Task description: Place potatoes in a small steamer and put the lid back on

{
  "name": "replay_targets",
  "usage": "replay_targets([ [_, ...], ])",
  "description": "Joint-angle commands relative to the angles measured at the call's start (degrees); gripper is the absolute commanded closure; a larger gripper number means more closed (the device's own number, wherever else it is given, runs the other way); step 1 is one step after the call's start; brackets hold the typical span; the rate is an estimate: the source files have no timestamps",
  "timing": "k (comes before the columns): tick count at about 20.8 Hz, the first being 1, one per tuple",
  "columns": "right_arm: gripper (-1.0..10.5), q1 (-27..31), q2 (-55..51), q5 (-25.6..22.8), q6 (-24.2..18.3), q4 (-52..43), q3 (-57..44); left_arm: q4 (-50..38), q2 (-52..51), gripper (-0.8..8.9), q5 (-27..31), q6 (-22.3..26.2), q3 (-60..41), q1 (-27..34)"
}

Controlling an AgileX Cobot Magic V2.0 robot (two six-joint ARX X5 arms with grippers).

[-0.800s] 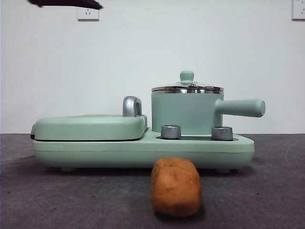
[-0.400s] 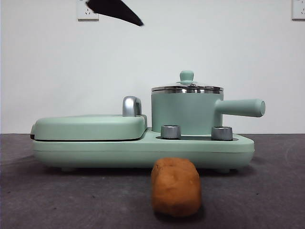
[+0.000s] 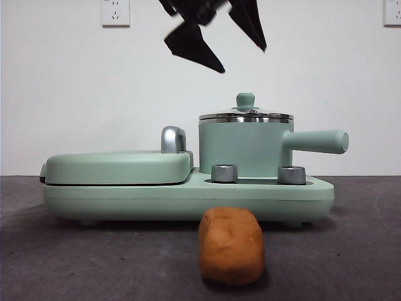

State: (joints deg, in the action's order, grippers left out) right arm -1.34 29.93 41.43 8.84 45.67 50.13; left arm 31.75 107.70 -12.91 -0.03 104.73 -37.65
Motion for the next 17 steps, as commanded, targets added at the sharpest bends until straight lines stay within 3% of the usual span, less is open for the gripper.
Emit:
replay_targets([
  [1, 5.0, -0.02, 0.31, 0.24, -0.24, -0.46, 0.98, -3.23, 2.56, 3.45, 1.70, 1.03, 1.88, -0.46],
  [13, 5.0, -0.02, 0.28, 0.59, -0.09, -0.44, 0.98, -7.39, 8.92, 3.50, 4.17, 2.03, 1.88, -0.33],
  [17, 5.0, -0.02, 0.28, 0.57, -0.09, -0.42, 0.98, -7.32, 9.03, 4.49, 4.17, 3.54, 1.88, -0.15],
])
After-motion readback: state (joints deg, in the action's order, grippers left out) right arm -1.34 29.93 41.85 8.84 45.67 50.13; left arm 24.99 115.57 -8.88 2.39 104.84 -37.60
